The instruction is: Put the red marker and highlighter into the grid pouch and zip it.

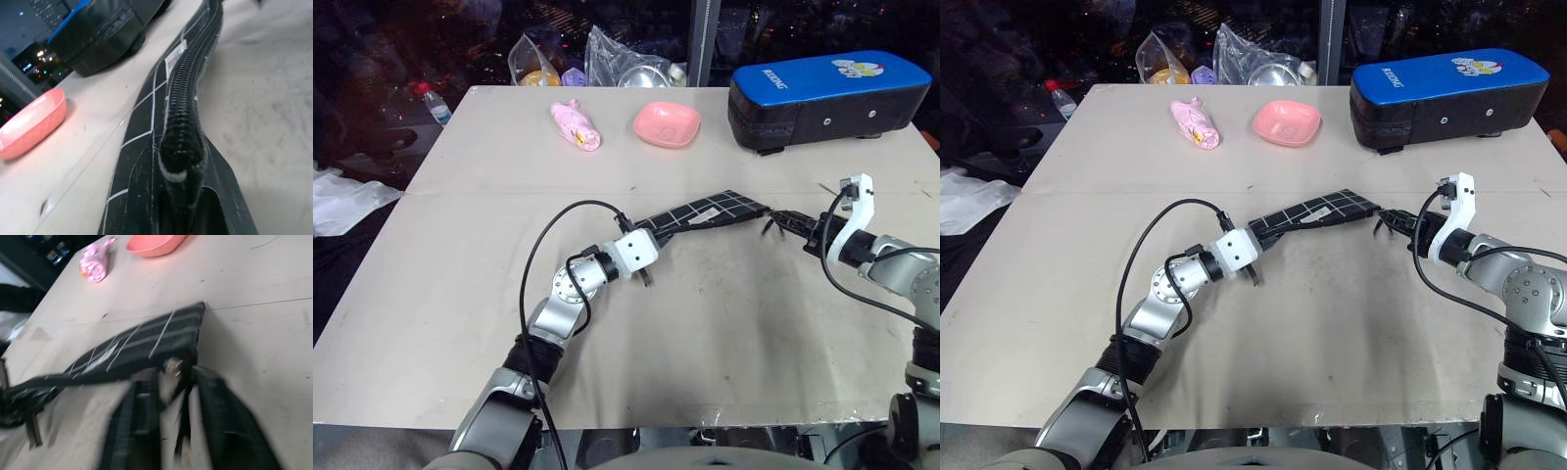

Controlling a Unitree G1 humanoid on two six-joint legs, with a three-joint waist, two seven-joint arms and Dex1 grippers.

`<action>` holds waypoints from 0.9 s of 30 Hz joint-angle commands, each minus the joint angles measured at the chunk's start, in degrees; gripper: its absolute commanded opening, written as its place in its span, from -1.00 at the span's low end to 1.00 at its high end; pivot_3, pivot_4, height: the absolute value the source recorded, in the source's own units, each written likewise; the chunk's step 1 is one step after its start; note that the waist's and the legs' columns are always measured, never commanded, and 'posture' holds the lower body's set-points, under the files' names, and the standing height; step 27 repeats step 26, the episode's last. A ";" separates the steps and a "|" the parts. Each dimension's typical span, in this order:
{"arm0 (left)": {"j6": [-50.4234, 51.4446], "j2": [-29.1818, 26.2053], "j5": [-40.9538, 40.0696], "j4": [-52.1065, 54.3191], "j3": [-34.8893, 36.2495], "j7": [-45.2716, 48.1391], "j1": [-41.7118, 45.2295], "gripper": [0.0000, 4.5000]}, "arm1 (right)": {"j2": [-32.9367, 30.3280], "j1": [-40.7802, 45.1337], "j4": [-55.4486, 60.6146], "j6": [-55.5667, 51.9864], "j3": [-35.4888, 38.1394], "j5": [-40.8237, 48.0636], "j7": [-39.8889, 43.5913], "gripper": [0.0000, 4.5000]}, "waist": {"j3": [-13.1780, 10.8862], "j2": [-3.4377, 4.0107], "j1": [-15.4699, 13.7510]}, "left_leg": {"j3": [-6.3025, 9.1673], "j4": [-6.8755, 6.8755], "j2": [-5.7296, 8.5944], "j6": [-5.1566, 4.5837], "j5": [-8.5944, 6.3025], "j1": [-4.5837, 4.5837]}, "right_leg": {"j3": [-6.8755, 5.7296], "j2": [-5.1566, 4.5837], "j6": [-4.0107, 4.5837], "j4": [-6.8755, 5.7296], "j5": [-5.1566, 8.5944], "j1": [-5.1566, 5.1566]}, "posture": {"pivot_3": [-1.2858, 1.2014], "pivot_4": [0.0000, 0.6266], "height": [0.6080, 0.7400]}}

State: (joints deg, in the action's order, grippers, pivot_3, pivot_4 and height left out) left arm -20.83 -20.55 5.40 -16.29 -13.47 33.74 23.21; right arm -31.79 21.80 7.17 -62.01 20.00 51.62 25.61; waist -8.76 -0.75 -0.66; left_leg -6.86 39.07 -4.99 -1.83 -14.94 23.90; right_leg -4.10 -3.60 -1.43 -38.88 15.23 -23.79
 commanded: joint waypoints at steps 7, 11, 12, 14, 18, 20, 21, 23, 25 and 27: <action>5.90 -2.73 -4.54 9.38 6.46 -0.73 -4.61 0.91 | -9.16 -12.19 2.48 22.54 -9.87 -16.82 15.47 1.00 | -0.01 -0.01 0.02 | -0.01 0.00 0.02 -0.01 -0.01 0.01 | 0.03 -0.04 -0.01 0.04 0.01 0.00 | 0.03 -0.52 0.66; 14.97 -5.94 -12.04 19.62 10.22 3.13 -12.08 0.96 | -10.42 -17.82 -2.11 37.76 -8.88 -22.77 22.94 1.00 | 0.00 -0.01 0.33 | -0.02 -0.01 -0.03 0.01 0.00 -0.04 | 0.05 0.01 -0.02 0.03 0.01 0.00 | 0.03 -0.52 0.66; 17.85 -7.02 -14.31 22.73 10.77 4.55 -14.81 0.96 | -10.64 -19.33 -3.94 42.48 -8.16 -24.24 24.89 1.00 | -0.01 -0.01 0.33 | -0.03 -0.02 -0.03 0.01 0.01 -0.06 | 0.06 0.01 -0.03 0.03 0.02 0.00 | 0.03 -0.52 0.66; 22.48 -8.56 -17.27 27.09 11.18 6.26 -18.65 0.96 | -10.41 -20.96 -7.02 50.29 -6.93 -25.45 28.66 1.00 | -0.01 0.01 0.33 | -0.05 -0.05 -0.04 0.07 0.04 -0.07 | 0.07 0.01 -0.03 0.06 0.02 0.01 | 0.03 -0.52 0.66; 28.83 -10.63 -19.97 32.21 11.89 7.71 -24.13 0.96 | -9.29 -22.63 -11.24 58.10 -4.17 -23.15 35.29 1.00 | -0.03 0.02 -0.03 | -0.08 -0.03 -0.03 0.01 0.00 -0.11 | 0.10 0.00 -0.03 0.04 0.03 0.02 | 0.03 -0.52 0.66; 30.71 -11.19 -20.69 34.00 12.28 7.84 -26.26 0.96 | -9.09 -23.36 -13.41 60.79 -3.42 -23.87 36.06 1.00 | -0.03 0.01 -0.11 | -0.06 -0.02 -0.02 0.00 0.00 -0.17 | 0.10 0.00 -0.01 0.04 0.03 0.09 | 0.03 -0.52 0.66; 31.43 -11.44 -21.05 34.66 12.47 7.92 -27.18 0.96 | -8.96 -23.85 -14.30 61.65 -3.09 -24.02 36.46 1.00 | -0.03 0.01 -0.14 | -0.05 -0.02 -0.03 0.00 0.00 -0.18 | 0.10 0.00 -0.01 0.04 0.03 0.10 | 0.03 -0.52 0.66; 31.86 -11.91 -21.26 35.17 12.86 8.27 -28.45 0.96 | -8.64 -25.03 -15.73 63.49 -2.68 -24.27 37.21 1.00 | -0.03 0.01 -0.16 | -0.04 -0.02 -0.02 0.00 0.00 -0.18 | 0.10 -0.01 0.01 0.05 0.03 0.10 | 0.03 -0.52 0.66; 31.20 -12.38 -20.79 34.80 13.04 8.42 -28.96 0.96 | -8.16 -26.06 -16.84 65.56 -2.43 -24.62 37.44 1.00 | -0.03 0.02 -0.16 | -0.03 -0.02 -0.02 0.00 0.00 -0.17 | 0.09 0.00 0.01 0.05 0.04 0.10 | 0.03 -0.52 0.66; 30.74 -12.52 -20.86 34.57 13.08 8.80 -29.03 0.96 | -8.16 -26.60 -17.35 66.63 -2.63 -25.29 37.52 1.00 | -0.03 0.02 -0.16 | -0.03 -0.02 -0.02 0.00 0.00 -0.17 | 0.09 0.00 0.01 0.05 0.04 0.10 | 0.03 -0.52 0.66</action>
